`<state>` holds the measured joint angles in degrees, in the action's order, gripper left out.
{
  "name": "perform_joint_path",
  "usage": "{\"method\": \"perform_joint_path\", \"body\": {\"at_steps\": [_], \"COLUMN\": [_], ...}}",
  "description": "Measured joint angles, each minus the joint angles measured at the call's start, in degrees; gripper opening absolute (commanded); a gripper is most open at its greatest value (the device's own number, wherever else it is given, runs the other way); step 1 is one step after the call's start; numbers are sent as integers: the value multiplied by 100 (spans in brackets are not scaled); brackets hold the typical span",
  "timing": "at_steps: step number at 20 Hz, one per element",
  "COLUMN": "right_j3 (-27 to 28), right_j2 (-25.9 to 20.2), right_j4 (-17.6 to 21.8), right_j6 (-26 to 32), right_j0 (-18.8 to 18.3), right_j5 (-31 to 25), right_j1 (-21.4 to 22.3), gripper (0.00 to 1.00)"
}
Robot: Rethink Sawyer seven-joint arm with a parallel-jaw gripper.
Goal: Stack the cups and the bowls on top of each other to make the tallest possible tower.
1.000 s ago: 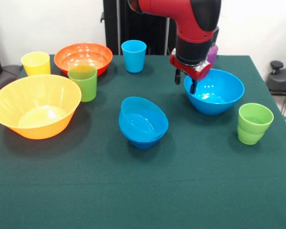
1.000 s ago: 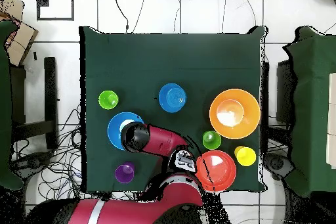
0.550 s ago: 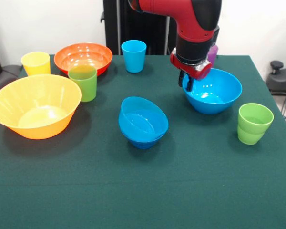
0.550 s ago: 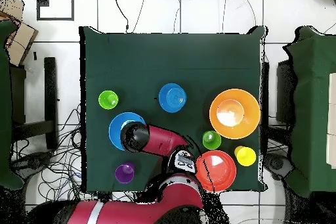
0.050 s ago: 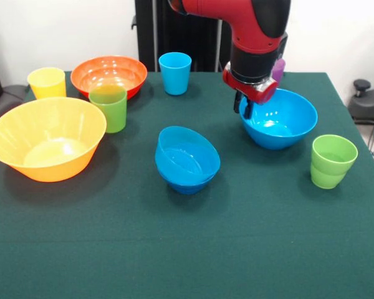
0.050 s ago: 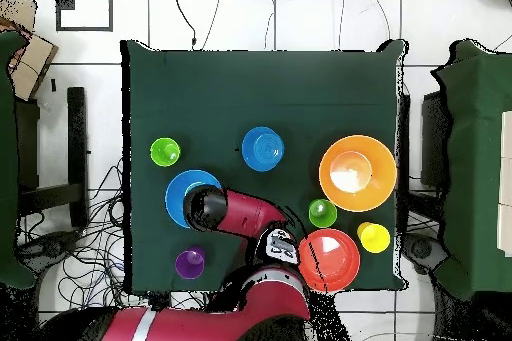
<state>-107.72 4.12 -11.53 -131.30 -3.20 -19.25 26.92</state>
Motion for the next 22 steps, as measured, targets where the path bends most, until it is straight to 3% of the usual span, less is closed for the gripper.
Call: {"method": "perform_joint_path", "body": {"at_steps": [22], "right_j3": [2], "right_j2": [4], "right_j4": [-205], "right_j6": [0], "right_j0": [2], "right_j5": [-116], "right_j1": [69], "gripper": [0]}}
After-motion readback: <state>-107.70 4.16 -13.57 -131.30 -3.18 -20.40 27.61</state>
